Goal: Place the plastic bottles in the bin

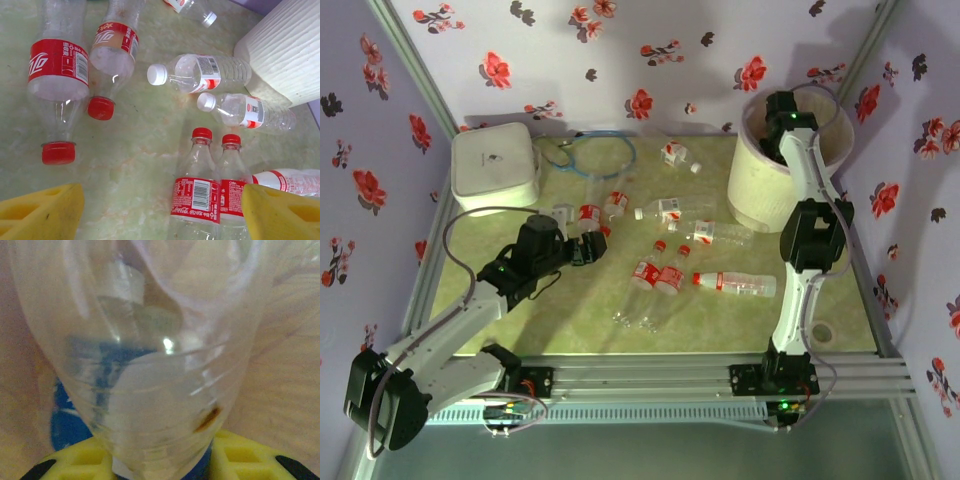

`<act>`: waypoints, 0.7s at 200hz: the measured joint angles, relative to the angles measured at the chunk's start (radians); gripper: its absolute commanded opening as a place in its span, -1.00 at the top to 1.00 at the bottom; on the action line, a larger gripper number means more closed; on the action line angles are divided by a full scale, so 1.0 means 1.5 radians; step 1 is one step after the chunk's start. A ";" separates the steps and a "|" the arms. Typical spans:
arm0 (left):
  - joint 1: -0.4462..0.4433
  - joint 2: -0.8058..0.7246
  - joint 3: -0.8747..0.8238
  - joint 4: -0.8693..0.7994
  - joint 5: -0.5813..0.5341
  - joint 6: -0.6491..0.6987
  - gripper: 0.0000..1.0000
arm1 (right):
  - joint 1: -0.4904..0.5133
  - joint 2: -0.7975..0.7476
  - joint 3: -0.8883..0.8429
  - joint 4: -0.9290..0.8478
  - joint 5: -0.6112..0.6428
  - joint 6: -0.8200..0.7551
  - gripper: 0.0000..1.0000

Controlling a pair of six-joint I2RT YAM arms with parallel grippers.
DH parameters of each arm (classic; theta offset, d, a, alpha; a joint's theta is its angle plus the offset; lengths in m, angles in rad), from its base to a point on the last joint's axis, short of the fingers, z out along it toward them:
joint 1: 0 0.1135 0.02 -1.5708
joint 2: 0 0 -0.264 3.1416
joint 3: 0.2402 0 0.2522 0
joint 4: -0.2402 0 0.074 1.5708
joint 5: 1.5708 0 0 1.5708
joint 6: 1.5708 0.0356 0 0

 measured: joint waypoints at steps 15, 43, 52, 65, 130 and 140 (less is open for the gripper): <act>0.000 0.000 0.000 0.000 0.000 0.000 -0.65 | -0.001 0.022 0.013 -0.010 -0.002 0.002 0.24; 0.000 0.000 0.000 0.000 0.000 0.000 -0.66 | 0.000 0.038 0.020 -0.010 -0.015 0.002 0.21; 0.000 0.000 0.000 0.000 0.000 0.000 -0.66 | 0.001 0.040 0.017 -0.011 -0.018 0.001 0.19; 0.000 0.000 0.000 0.000 0.000 0.000 -0.67 | 0.001 0.039 0.012 -0.006 -0.018 0.001 0.12; 0.000 0.001 0.000 0.000 -0.001 0.000 -0.69 | -0.002 0.020 -0.019 0.019 -0.016 0.003 -0.57; 0.000 0.002 0.000 0.000 -0.001 0.000 -0.70 | -0.004 0.019 -0.018 0.017 -0.018 0.001 -0.64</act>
